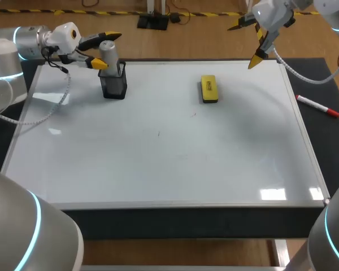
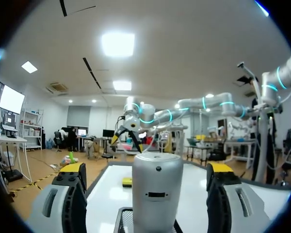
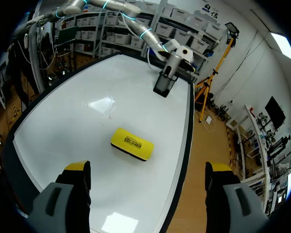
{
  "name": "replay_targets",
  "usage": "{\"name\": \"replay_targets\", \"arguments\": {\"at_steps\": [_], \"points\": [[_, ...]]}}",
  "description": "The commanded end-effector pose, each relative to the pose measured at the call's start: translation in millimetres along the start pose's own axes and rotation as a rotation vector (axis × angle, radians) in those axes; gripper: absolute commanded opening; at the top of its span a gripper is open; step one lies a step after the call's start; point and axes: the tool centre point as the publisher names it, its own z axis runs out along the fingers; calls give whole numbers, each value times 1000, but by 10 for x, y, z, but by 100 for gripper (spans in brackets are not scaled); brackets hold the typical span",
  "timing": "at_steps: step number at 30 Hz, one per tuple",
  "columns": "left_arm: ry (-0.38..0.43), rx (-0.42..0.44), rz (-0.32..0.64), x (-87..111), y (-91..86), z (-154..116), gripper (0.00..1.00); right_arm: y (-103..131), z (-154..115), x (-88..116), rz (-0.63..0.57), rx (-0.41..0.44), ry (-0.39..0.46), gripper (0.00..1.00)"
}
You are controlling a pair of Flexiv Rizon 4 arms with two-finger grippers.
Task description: Pick up the inspection probe, press it on each red-marked spot on the whiteboard one by one, put down the probe, pick up the eraser, and wipe off all the red marks.
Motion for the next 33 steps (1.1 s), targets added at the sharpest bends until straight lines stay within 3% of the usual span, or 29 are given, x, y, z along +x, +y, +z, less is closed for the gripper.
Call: {"name": "replay_targets", "arguments": {"at_steps": [1,16,23,33], "points": [[-39,-45,8,59,-96,6,100,1,-9,-2,-1,3,4,100],[-256,-296,19,317,-291,-46,100,1,-9,-2,-1,3,4,100],[-323,-372,17,468,-319,-51,100,1,-9,-2,-1,3,4,100],[-500,-518,26,630,-384,-81,100,1,-9,-2,-1,3,4,100]]}}
